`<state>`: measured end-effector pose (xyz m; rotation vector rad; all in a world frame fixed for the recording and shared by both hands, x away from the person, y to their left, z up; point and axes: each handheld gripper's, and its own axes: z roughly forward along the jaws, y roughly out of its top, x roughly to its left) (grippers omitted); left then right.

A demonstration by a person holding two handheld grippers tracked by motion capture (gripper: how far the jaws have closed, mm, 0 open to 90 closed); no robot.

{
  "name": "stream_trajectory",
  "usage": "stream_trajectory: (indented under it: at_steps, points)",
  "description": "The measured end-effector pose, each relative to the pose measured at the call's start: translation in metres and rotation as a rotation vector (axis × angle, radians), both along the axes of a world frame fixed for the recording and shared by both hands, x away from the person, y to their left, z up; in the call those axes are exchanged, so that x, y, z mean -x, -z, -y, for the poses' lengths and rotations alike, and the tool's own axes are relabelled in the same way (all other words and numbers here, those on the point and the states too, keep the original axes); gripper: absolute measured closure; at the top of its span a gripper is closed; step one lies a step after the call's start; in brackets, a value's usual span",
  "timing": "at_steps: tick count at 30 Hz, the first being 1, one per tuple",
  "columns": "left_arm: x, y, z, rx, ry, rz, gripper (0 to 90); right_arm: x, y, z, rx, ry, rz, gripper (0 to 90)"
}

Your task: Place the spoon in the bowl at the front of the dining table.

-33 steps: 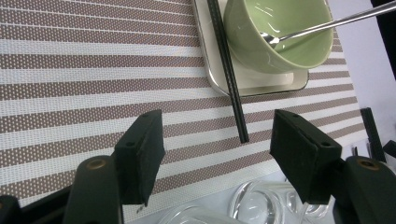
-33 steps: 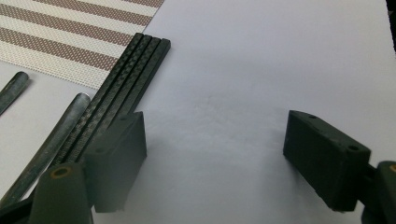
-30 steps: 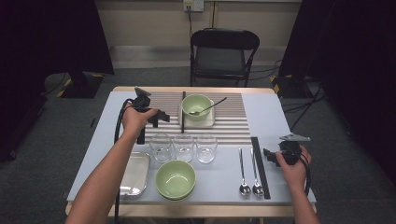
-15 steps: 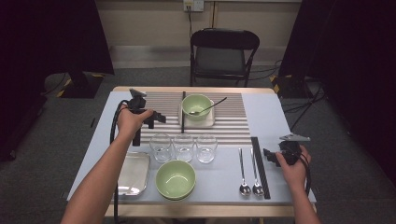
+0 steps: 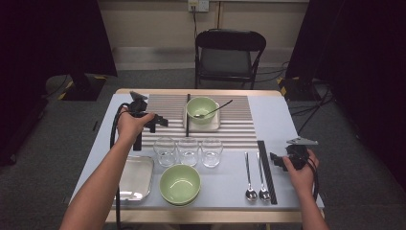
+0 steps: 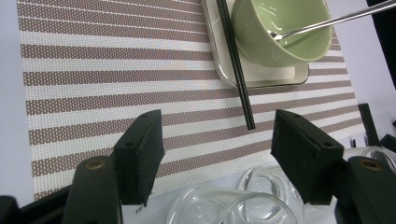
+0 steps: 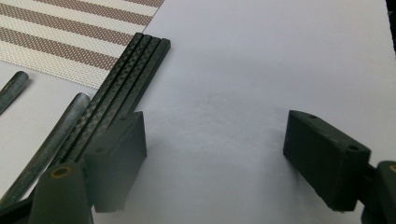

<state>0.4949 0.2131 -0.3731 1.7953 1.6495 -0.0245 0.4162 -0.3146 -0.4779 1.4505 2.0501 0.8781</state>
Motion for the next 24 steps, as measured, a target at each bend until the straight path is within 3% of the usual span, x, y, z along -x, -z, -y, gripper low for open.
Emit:
stream_trajectory:
  at_steps: [24]
  points:
    - [0.0067,-0.0037,-0.0019,-0.009,0.011,0.017,33.3,-0.0001,-0.0001,0.0001,-0.004,0.001,-0.002,20.2]
